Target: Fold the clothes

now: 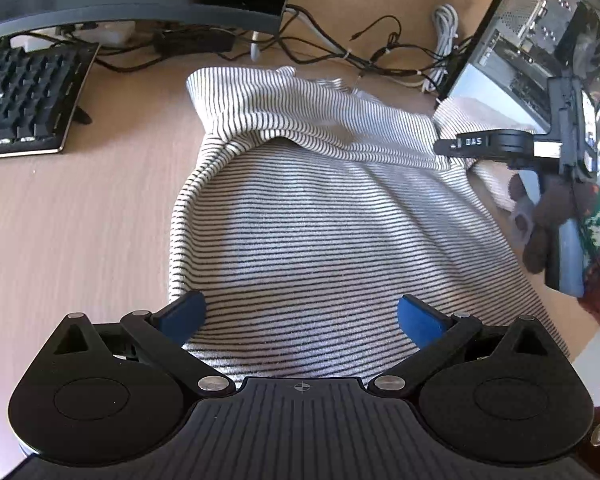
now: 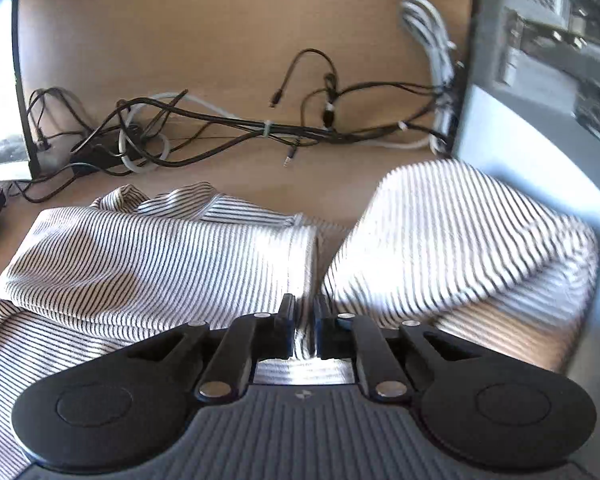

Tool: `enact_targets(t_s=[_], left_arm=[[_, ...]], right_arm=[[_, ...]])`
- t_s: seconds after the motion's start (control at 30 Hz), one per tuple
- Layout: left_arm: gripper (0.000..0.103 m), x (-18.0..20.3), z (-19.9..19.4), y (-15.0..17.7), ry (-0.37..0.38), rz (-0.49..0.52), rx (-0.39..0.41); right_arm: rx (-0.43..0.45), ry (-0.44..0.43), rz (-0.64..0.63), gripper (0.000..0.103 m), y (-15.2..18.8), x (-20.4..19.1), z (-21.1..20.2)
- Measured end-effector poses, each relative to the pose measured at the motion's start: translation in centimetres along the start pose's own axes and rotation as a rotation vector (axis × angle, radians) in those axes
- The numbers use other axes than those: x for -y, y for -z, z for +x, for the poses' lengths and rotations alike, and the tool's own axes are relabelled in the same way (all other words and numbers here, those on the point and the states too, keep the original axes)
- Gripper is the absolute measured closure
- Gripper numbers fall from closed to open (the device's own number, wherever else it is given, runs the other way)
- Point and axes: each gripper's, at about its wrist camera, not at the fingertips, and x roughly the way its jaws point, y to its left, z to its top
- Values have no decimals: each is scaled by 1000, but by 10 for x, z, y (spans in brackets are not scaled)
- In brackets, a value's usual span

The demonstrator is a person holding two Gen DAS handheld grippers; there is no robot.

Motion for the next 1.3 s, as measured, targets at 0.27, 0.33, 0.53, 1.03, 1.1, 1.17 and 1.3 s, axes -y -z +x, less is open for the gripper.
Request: enact_targets(t_s=[0.27, 0.33, 0.53, 1.03, 1.1, 1.17, 1.3], left_arm=[[0, 9, 5, -5, -52, 60, -52], [0, 9, 5, -4, -53, 73, -56], [0, 4, 2, -2, -12, 118, -63], [0, 30, 29, -83, 167, 199, 174], [0, 31, 51, -94, 154, 139, 159], [0, 27, 70, -96, 138, 73, 128], [0, 15, 83, -88, 135, 65, 117]], right_arm=[[76, -103, 50, 87, -19, -12, -22], [44, -114, 66, 82, -14, -15, -13], [-28, -68, 45, 80, 6, -28, 7], [-17, 52, 101, 68, 42, -25, -71], [13, 79, 102, 68, 37, -18, -81], [49, 110, 121, 68, 29, -8, -89], [70, 85, 252, 48, 13, 19, -87]])
